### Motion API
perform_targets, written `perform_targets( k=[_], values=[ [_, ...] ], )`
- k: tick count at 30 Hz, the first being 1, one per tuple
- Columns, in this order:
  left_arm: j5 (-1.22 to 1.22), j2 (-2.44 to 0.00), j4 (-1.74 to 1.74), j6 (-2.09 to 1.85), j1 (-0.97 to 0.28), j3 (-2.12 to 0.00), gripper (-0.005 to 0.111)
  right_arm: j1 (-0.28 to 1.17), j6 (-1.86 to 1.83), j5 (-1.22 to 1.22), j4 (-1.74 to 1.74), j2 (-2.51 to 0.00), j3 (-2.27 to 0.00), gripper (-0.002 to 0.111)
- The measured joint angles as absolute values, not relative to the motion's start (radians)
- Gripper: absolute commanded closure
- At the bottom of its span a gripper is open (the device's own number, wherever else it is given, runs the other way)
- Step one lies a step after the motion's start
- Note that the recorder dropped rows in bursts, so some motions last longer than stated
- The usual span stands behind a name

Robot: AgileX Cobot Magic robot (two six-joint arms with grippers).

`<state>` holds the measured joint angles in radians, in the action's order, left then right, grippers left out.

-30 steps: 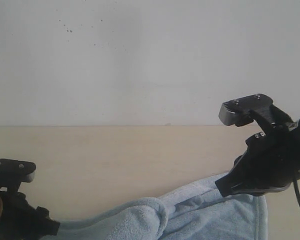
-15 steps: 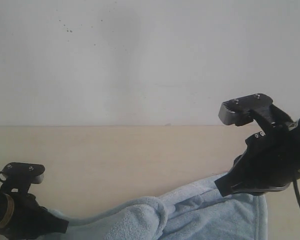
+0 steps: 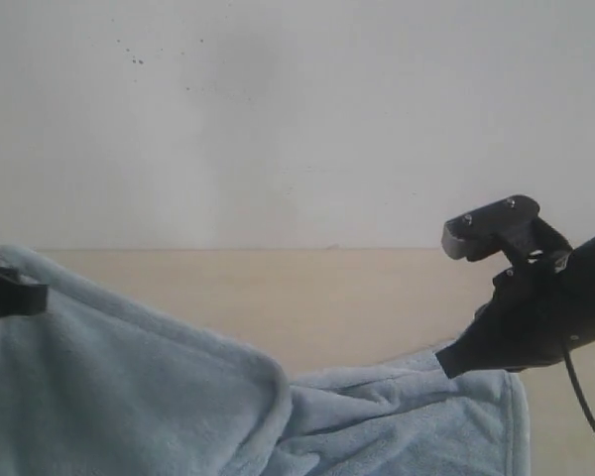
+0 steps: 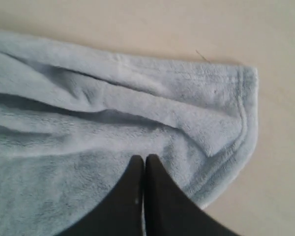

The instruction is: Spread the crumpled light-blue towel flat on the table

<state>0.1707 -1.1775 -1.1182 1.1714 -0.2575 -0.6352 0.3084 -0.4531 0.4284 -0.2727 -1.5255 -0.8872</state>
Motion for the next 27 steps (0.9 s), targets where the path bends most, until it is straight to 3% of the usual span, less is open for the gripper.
perform_targets(
  k=[9,17,27],
  values=[
    [0.340,-0.955,-1.072,1.024,-0.257,-0.635,0.103,0.270,-0.441,0.314,-0.292,-1.703,-0.906,0.108],
    [0.355,-0.946,-1.051,0.996,-0.257,-0.635,0.103,0.270,-0.441,0.351,-0.325,-1.800,-1.033,0.108],
    [0.306,-0.970,-1.049,0.992,-0.257,-0.635,0.103,0.323,-0.502,0.459,-0.401,-1.765,-0.987,0.108]
  ],
)
